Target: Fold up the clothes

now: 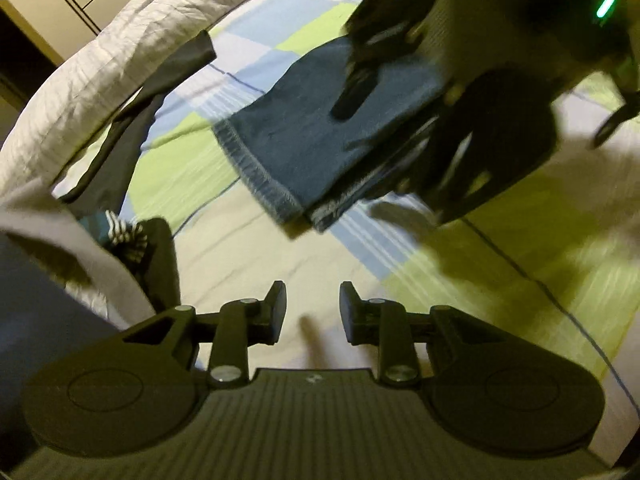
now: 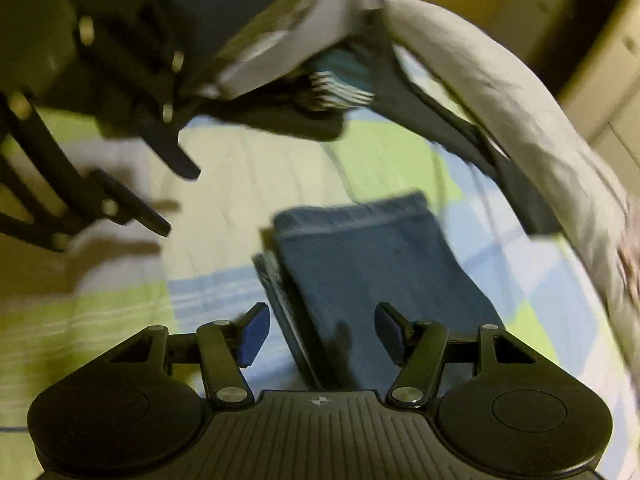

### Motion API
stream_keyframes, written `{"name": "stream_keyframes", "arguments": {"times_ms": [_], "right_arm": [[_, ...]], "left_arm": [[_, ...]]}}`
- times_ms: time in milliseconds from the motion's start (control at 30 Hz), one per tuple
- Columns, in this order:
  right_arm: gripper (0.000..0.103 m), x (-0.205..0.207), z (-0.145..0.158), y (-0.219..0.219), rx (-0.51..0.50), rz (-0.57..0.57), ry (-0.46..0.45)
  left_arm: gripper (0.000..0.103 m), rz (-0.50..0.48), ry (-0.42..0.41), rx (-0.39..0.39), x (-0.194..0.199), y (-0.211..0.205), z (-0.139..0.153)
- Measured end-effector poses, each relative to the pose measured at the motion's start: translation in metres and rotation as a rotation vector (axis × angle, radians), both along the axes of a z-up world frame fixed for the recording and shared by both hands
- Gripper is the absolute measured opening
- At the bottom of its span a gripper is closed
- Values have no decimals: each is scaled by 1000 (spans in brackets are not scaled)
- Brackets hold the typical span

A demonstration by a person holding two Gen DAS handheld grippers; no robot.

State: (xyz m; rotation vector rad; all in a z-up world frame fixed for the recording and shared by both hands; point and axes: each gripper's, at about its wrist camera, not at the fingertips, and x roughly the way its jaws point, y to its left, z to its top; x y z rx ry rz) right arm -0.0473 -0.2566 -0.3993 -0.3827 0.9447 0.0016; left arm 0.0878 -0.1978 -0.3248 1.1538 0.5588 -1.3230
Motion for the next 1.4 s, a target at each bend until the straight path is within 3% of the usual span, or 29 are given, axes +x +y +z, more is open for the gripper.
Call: {"name": "stream_keyframes", "arguments": {"times_ms": [167,233,267,333,433,533,600,833,933,1033,1133,1300,1400], "right_arm": [[62,16,-27,17,-156,110,-14],[47,21,-32,21,-200,144,-31],[23,23,-30,19,-172,139,-24],[20,25,-20,13,-124,77,-41],[19,21,23,-10,-16,-40,-126],[18,-1,86,-58,155,-233,-284],[18,-36,128,-105,315,-426,-421],[18,-264,167,-250,581,-1104,-854],[18,-359,87,-277,721,-1402,-861],[18,-419,6,-292,877,-1640,-792],[18,-440,-29,-293,985,-1659,-769],[18,-449,-27,-300,1040,-1604,-764],[18,-447,-8,-310,1014,-1476,-799]], "left_arm": [[26,37,3,16,5,23,-1],[26,48,0,23,6,29,-2],[26,47,-2,24,6,30,-1],[26,42,-4,22,4,30,2],[26,16,-2,3,-1,21,10],[26,-53,-3,-19,-14,1,18],[26,-113,-4,-37,-27,-17,24],[27,-316,-15,-86,-94,-87,36],[29,-387,-8,-90,-131,-113,33],[30,-463,-12,-81,-168,-135,26],[30,-500,-7,-75,-198,-155,24],[30,-496,14,-80,-236,-192,25],[32,-471,34,-90,-246,-214,28]]}}
